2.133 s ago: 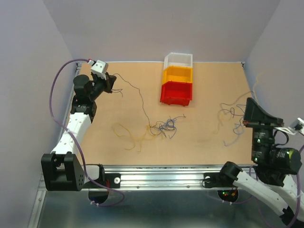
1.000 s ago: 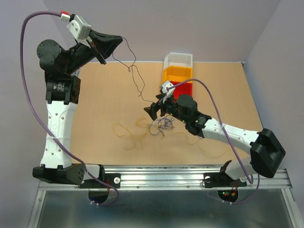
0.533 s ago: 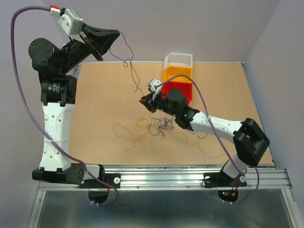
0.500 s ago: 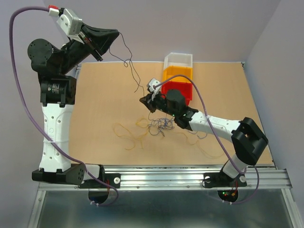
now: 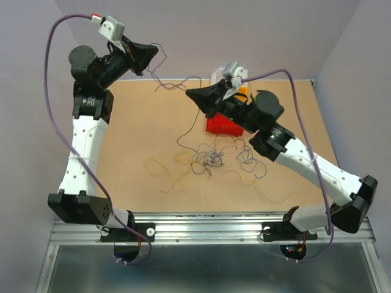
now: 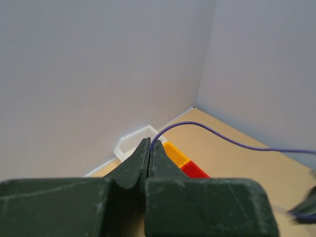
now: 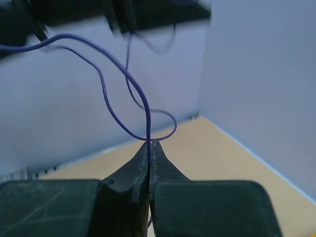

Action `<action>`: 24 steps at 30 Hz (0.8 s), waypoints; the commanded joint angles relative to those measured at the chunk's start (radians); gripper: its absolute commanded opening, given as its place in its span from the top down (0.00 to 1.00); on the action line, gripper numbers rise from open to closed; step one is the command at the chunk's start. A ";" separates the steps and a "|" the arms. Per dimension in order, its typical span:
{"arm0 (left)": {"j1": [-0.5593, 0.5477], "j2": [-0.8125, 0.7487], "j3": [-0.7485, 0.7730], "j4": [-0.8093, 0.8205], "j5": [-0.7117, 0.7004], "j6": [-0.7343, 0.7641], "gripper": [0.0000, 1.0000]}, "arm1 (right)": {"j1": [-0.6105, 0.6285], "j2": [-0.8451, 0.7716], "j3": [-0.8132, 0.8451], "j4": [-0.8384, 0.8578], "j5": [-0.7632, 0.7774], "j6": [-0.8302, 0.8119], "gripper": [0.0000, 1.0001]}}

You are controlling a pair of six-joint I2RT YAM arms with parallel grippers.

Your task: Untangle the cables

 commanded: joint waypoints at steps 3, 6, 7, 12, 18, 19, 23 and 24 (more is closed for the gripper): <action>-0.001 0.073 -0.080 0.125 0.007 -0.019 1.00 | 0.000 -0.040 0.172 -0.018 0.125 0.056 0.99; -0.013 0.093 -0.143 0.201 0.022 -0.036 1.00 | -0.001 -0.021 0.221 -0.060 0.163 0.051 0.99; -0.033 0.102 -0.162 0.218 0.021 -0.031 1.00 | -0.003 -0.020 0.221 -0.072 0.203 0.042 0.99; -0.099 0.212 -0.152 0.218 -0.013 0.015 1.00 | -0.205 0.041 0.213 -0.070 0.011 0.194 0.99; -0.180 0.385 -0.049 0.218 -0.053 0.047 1.00 | -0.375 0.182 0.201 -0.006 -0.089 0.310 0.99; -0.191 0.407 -0.032 0.217 -0.054 0.052 1.00 | -0.394 0.183 0.199 0.011 -0.108 0.324 0.99; -0.238 0.512 0.044 0.189 -0.067 0.067 1.00 | -0.489 0.266 0.192 0.077 -0.162 0.392 0.99; -0.244 0.536 0.055 0.188 -0.058 0.064 1.00 | -0.503 0.295 0.189 0.087 -0.166 0.399 0.99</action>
